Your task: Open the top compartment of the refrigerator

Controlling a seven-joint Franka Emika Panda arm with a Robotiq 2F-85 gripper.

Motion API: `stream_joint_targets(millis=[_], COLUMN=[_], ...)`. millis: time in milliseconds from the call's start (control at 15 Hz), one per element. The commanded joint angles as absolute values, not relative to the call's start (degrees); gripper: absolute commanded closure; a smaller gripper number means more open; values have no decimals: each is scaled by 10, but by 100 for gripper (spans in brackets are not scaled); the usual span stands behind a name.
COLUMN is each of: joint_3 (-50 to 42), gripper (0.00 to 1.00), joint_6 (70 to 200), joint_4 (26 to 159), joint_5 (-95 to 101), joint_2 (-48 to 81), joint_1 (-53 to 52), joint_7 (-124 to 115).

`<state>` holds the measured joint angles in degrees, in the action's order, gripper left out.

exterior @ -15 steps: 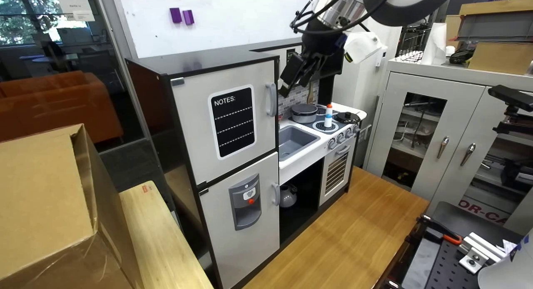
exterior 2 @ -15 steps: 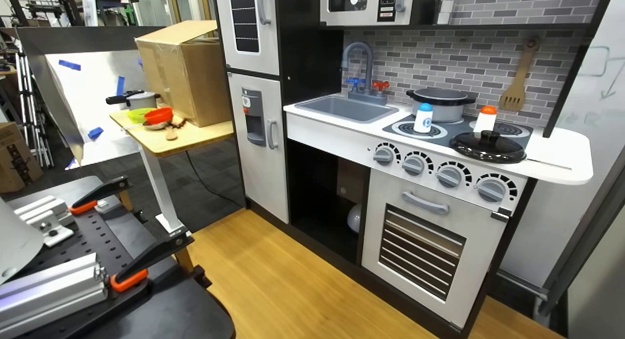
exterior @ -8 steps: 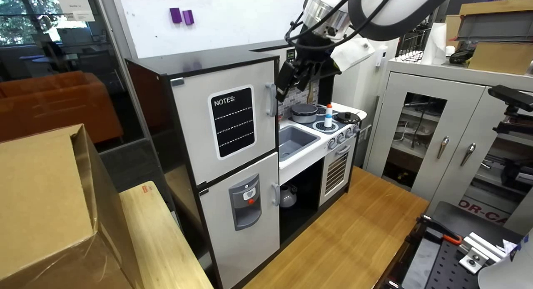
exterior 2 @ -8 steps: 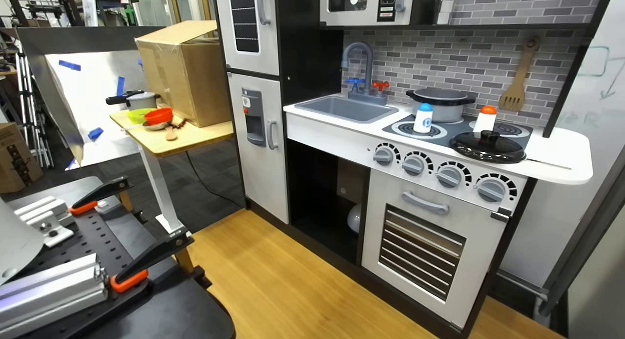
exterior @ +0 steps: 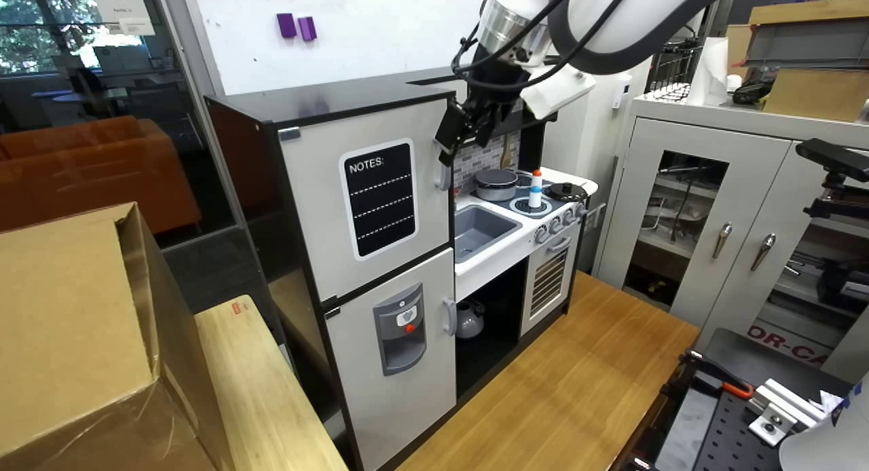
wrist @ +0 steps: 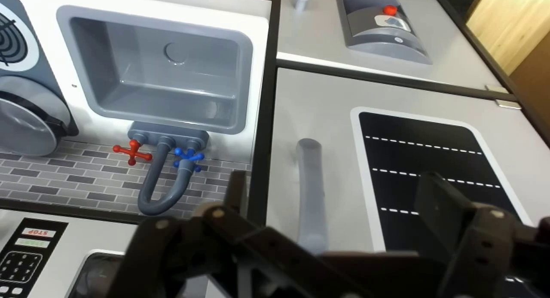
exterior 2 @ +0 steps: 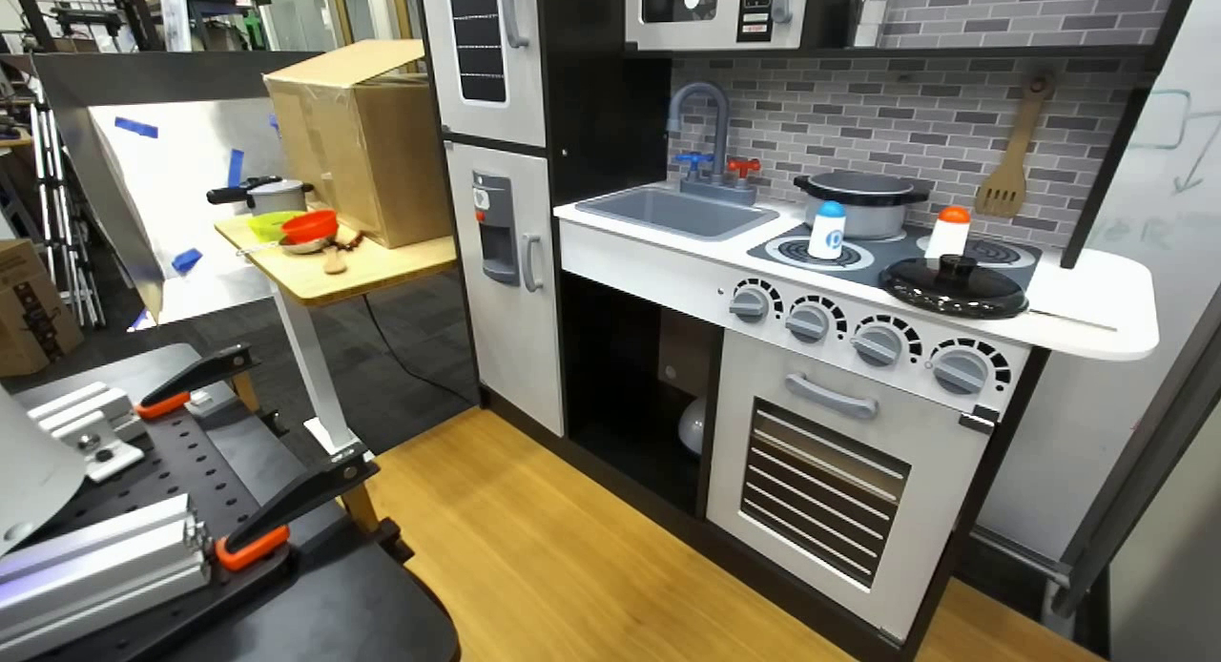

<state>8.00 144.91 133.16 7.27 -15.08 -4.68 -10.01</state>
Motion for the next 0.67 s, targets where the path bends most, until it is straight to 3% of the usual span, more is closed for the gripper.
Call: stream_joint_targets(millis=[0, 600], joint_3=[88, 89], gripper=[0, 0], joint_6=[1437, 1430], joint_4=[1305, 1291], joint_5=[94, 99], joint_2=[-124, -101], joint_1=[-34, -39], joint_7=[-114, -124])
